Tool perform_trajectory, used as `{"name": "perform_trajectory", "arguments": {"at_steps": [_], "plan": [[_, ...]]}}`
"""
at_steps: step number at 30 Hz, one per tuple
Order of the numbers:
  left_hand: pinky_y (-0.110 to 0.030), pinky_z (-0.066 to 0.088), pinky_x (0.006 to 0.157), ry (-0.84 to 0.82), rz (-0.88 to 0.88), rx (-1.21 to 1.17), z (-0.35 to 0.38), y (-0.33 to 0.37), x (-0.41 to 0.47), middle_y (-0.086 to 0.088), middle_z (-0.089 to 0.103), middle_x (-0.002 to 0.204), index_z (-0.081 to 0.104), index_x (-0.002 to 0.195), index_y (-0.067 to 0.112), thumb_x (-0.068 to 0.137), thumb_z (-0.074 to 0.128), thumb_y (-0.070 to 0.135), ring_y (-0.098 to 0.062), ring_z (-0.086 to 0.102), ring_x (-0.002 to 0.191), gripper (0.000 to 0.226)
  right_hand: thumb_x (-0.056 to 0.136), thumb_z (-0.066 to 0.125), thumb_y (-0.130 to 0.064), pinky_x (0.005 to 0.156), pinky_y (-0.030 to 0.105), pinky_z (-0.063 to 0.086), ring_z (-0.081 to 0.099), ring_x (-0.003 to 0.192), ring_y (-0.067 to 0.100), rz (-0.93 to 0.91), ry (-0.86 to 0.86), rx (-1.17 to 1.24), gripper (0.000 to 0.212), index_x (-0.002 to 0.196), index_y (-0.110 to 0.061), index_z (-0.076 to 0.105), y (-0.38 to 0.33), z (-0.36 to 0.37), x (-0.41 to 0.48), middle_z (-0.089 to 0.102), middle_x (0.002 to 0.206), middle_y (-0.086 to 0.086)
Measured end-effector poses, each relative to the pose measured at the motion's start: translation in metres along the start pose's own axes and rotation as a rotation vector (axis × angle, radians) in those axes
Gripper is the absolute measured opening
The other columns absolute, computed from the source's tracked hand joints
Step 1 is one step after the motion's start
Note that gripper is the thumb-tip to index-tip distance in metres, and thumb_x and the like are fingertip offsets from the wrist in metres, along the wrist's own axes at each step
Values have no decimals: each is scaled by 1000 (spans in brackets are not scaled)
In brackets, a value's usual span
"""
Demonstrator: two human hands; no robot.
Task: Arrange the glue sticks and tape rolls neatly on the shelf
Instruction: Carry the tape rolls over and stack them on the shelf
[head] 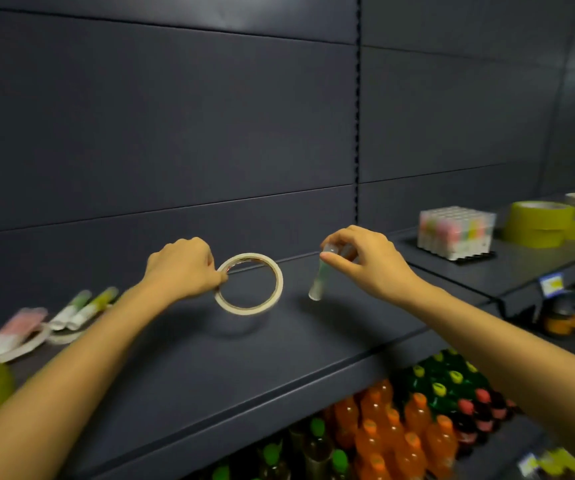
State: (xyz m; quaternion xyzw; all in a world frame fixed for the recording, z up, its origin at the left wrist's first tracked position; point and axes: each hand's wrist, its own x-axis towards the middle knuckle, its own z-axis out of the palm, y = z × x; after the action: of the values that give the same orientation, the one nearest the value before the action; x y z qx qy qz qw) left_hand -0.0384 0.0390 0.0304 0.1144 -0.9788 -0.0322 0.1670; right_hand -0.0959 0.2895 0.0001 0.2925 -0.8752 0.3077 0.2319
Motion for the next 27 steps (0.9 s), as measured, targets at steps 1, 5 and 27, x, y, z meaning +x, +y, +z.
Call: {"name": "perform_trajectory", "arguments": {"at_steps": [1, 5, 27], "plan": [[-26, 34, 57, 1, 18, -19, 5, 19, 2, 2, 50, 54, 51, 50, 17, 80, 66, 38, -16, 46, 56, 39, 89, 57, -40, 79, 39, 52, 59, 80, 11, 15, 4, -19, 16, 95, -26, 64, 15, -14, -6, 57, 92, -11], [-27, 36, 59, -19, 73, -112, 26, 99, 12, 1, 51, 54, 53, 51, 16, 81, 64, 39, -19, 50, 59, 39, 89, 59, -35, 77, 38, 51, 60, 80, 14, 54, 10, -93, 16, 97, -22, 65, 76, -71, -27, 58, 92, -7], [-22, 33, 50, -71, 7, -75, 80, 305, 46, 1, 55, 59, 64, 62, 18, 83, 57, 32, -15, 48, 57, 26, 91, 60, -22, 84, 36, 47, 62, 83, 16, -5, 34, -71, 22, 111, -15, 64, 269, -160, -18, 55, 97, -2]]}}
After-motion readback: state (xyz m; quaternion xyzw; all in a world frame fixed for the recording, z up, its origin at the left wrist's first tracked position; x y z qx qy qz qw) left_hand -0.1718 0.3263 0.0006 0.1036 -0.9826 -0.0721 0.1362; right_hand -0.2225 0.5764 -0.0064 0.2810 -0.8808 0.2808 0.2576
